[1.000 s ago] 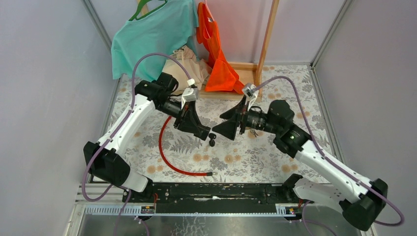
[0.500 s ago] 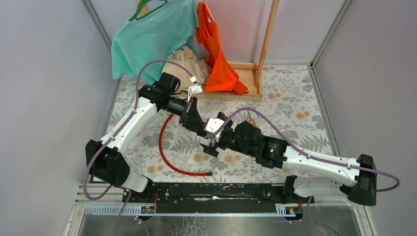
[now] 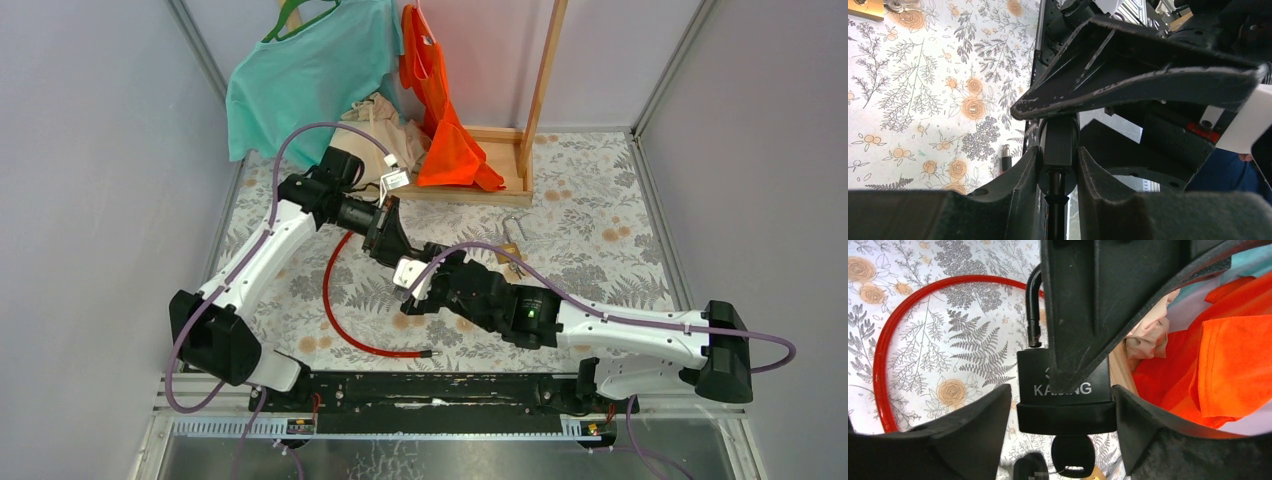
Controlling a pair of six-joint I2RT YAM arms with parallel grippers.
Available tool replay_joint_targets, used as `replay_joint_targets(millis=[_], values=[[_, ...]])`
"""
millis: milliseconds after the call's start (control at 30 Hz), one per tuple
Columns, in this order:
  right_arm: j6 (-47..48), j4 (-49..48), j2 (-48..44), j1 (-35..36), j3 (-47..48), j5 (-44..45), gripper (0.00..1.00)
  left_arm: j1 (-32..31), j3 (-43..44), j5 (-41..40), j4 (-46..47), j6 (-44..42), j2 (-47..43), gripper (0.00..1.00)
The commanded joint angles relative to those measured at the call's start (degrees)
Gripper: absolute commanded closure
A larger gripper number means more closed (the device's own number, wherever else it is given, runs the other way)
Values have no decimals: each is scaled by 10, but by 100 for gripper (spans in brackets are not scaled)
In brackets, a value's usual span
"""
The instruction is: Unlock with the key
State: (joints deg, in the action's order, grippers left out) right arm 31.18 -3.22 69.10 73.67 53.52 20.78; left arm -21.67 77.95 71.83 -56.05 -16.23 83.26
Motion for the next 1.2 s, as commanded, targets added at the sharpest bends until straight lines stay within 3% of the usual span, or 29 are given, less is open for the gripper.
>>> replay_joint_targets(millis=[0,133,233,367,433,500,667,833,1167], values=[[-3,-21,1,5,49,44,33,1,-4,55,23,16,-30,100],[-31,-11,0,5,63,50,81,0,-4,62,15,8,-33,90],[-52,-12,-11,5,63,52,100,1,7,61,-40,-54,-29,67],[-68,-6,-34,5,56,50,100,5,41,21,-184,-233,-11,43],[-74,5,-44,5,48,50,100,10,62,-5,-264,-330,6,40],[-81,13,-54,5,40,49,100,13,58,-30,-271,-347,2,40],[-105,30,-67,5,29,34,100,14,22,-36,-270,-425,-32,45],[-122,38,-62,5,38,7,100,14,34,-23,-245,-419,-26,56],[-178,49,-56,5,50,-51,100,14,35,-21,-210,-406,-12,68]])
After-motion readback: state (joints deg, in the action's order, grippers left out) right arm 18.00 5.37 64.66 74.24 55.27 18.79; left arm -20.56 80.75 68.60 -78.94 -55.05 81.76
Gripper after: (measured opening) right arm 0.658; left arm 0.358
